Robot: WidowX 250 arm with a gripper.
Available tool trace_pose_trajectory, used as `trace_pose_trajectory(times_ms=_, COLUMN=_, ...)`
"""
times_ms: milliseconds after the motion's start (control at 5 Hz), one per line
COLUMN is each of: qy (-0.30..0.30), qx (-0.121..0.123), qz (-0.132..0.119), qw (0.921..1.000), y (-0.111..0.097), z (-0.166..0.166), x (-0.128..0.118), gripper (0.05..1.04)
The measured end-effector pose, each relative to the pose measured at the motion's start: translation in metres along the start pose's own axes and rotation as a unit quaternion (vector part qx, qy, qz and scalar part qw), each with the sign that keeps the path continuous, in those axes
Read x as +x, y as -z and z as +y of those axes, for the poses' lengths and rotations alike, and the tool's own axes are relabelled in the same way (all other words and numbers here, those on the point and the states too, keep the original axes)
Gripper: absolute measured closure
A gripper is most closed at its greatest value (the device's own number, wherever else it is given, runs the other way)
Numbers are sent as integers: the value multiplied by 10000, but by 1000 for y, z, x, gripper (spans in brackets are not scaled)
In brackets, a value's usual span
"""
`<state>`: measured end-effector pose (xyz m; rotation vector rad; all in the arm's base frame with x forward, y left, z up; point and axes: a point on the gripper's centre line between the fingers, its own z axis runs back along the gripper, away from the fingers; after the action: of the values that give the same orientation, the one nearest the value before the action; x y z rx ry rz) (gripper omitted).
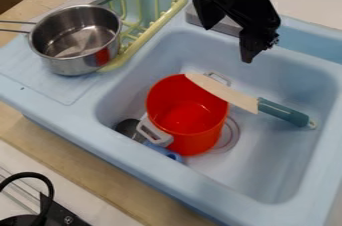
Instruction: Move the knife to the left bottom corner of the sink
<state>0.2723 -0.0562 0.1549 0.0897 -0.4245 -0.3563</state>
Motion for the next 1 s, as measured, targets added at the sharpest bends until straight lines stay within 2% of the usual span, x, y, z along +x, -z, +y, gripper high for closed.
trace_pose_trajectory(times_ms=200, qy=14, qx=-61, qz=106, qw=9999, y=4, z=-2, x=-5, gripper=87)
trace_pose_trajectory(times_ms=400, qy=275, qx=-397, qz=255, qw=9985, y=3, z=9, x=-14, gripper=87)
trace_pose_trajectory(times_ms=600, qy=272, qx=-438, qz=234, qw=9984, y=-7, z=25, x=-21, gripper=86)
trace_pose_trajectory(times_ms=800, qy=270, qx=-301, qz=178, qw=9990, y=-19, z=48, x=-31, gripper=86)
trace_pose_trajectory(times_ms=1000, qy=260, qx=-151, qz=219, qw=9993, y=-17, z=75, x=-35, gripper=86)
